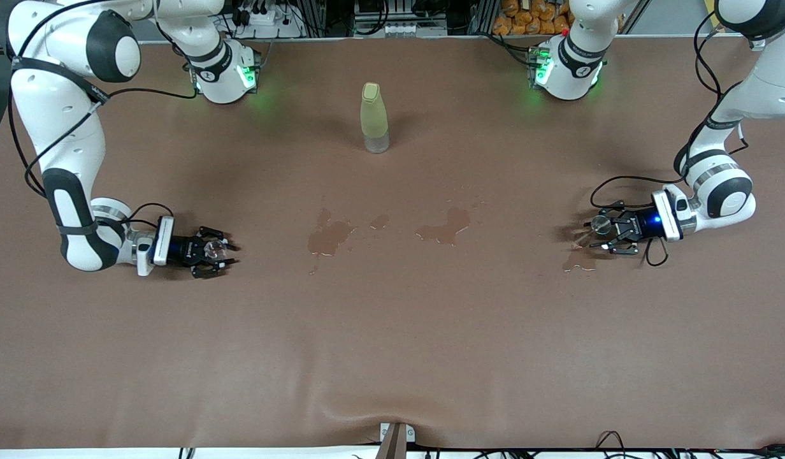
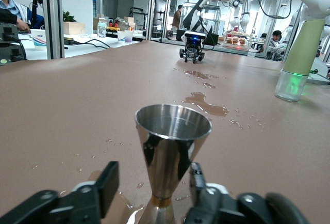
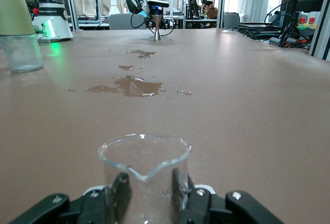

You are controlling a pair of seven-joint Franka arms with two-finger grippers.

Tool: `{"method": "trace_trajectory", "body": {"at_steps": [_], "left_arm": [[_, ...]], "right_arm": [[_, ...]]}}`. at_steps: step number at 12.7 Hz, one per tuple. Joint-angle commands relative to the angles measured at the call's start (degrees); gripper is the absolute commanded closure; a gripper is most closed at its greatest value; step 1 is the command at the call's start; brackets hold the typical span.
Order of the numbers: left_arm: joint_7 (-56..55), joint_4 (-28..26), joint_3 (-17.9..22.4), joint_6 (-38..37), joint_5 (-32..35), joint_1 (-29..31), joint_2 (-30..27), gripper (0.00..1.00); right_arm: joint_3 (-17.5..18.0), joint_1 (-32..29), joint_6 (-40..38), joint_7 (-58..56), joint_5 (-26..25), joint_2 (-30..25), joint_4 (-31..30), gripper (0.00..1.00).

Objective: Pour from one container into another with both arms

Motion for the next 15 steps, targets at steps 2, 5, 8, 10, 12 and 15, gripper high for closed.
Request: {"method": "trace_trajectory", "body": {"at_steps": [2, 5, 8, 10, 12, 15], "left_arm": [[-2.6, 4.0, 0.5, -1.6, 6.6, 1.1, 0.5, 0.0], [-15.0, 8.4, 0.6, -1.7, 16.1, 3.9, -0.1, 0.0], [-36.4, 15.1, 0.6, -4.7, 23.5, 5.7, -1.5, 0.0], [-45.0, 19.2, 0.5, -6.8, 26.9, 5.2, -3.7, 0.0], [-48.0, 22.0, -0.2, -6.9, 30.3, 3.7, -5.8, 0.0], [-69.5, 25.8, -0.8, -7.4, 36.2, -0.1, -11.0, 0.0]], "right_arm": [[-1.2, -1.3, -1.9, -3.0, -2.5, -0.7, 1.8, 0.0], [-4.0, -1.2, -2.1, -0.9, -5.4, -2.0, 4.5, 0.0], [-7.5, -1.1, -2.7, 5.2, -10.8, -5.6, 6.5, 0.0], [-9.4, -0.8, -2.6, 13.5, -15.9, -10.3, 6.7, 0.0], [-10.5, -0.5, -2.3, 24.1, -21.6, -15.8, 6.7, 0.0], [-12.8, 2.0, -2.7, 42.1, -29.0, -23.2, 6.7, 0.0]]}}
